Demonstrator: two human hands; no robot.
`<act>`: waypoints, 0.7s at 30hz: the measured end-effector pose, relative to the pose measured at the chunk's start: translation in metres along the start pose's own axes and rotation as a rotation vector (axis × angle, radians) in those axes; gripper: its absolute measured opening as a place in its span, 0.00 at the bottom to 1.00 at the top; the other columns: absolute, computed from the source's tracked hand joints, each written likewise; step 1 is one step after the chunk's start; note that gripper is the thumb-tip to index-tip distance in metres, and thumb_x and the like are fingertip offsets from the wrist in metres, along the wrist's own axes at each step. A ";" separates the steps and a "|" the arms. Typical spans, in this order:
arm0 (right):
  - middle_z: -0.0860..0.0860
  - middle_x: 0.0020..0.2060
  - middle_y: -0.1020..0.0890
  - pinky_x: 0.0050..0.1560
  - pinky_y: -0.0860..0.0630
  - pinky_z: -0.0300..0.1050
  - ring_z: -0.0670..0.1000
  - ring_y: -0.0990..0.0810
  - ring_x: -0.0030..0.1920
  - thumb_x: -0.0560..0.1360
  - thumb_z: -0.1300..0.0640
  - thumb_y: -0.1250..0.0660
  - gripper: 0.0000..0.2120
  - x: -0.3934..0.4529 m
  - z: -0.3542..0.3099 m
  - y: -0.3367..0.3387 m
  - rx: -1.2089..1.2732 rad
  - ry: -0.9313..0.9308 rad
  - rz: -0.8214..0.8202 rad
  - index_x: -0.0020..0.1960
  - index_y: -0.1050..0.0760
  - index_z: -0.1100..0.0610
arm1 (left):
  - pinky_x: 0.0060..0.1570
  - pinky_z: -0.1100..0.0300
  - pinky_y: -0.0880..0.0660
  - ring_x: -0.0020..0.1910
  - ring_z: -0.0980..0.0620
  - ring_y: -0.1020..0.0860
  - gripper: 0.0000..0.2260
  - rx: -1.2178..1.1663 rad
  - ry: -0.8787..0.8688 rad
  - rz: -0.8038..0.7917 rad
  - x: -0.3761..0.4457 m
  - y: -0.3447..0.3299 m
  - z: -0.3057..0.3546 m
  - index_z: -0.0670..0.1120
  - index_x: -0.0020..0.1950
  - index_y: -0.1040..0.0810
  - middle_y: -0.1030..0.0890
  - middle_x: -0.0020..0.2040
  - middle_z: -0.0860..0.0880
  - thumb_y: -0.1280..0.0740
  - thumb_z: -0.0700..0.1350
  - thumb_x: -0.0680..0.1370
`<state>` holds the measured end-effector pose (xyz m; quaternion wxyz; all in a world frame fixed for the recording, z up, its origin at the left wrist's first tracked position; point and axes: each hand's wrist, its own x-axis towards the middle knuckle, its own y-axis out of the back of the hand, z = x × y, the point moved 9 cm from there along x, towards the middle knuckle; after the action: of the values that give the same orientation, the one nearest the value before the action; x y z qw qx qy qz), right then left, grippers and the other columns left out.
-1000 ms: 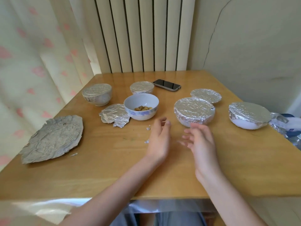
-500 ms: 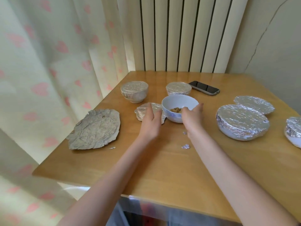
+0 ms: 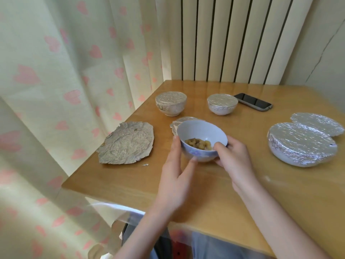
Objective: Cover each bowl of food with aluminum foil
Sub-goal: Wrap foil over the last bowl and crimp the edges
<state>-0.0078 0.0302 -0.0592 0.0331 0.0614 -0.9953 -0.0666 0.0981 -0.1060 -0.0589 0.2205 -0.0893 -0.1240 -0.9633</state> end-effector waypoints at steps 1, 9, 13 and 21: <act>0.45 0.36 0.18 0.49 0.22 0.53 0.46 0.22 0.39 0.71 0.60 0.37 0.07 -0.005 0.006 -0.008 -0.001 -0.023 -0.038 0.42 0.22 0.51 | 0.75 0.55 0.41 0.75 0.63 0.41 0.31 0.024 0.012 0.031 -0.008 0.007 -0.005 0.59 0.75 0.47 0.42 0.75 0.63 0.37 0.55 0.75; 0.51 0.46 0.17 0.51 0.25 0.47 0.50 0.20 0.48 0.74 0.53 0.38 0.11 -0.021 -0.004 -0.024 -0.065 0.078 -0.132 0.54 0.22 0.53 | 0.65 0.78 0.44 0.60 0.72 0.28 0.26 0.377 -0.013 0.087 -0.023 0.045 -0.006 0.48 0.77 0.39 0.33 0.72 0.56 0.37 0.48 0.80; 0.45 0.64 0.26 0.69 0.33 0.54 0.46 0.29 0.65 0.69 0.36 0.41 0.36 -0.009 0.005 -0.013 0.064 -0.062 -0.035 0.72 0.33 0.54 | 0.74 0.52 0.63 0.79 0.46 0.54 0.33 1.128 0.118 0.147 0.018 0.090 -0.029 0.43 0.78 0.43 0.48 0.80 0.43 0.40 0.59 0.79; 0.51 0.70 0.30 0.70 0.33 0.47 0.47 0.29 0.68 0.80 0.56 0.40 0.23 -0.004 0.001 0.004 0.149 0.032 0.089 0.74 0.38 0.55 | 0.47 0.50 0.29 0.39 0.43 0.28 0.08 0.803 -0.179 0.574 0.024 0.137 0.013 0.41 0.44 0.26 0.24 0.37 0.46 0.41 0.41 0.82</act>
<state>-0.0040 0.0347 -0.0597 0.0472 0.0202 -0.9986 0.0101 0.1398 -0.2320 -0.0138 0.4819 -0.1102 -0.4737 -0.7289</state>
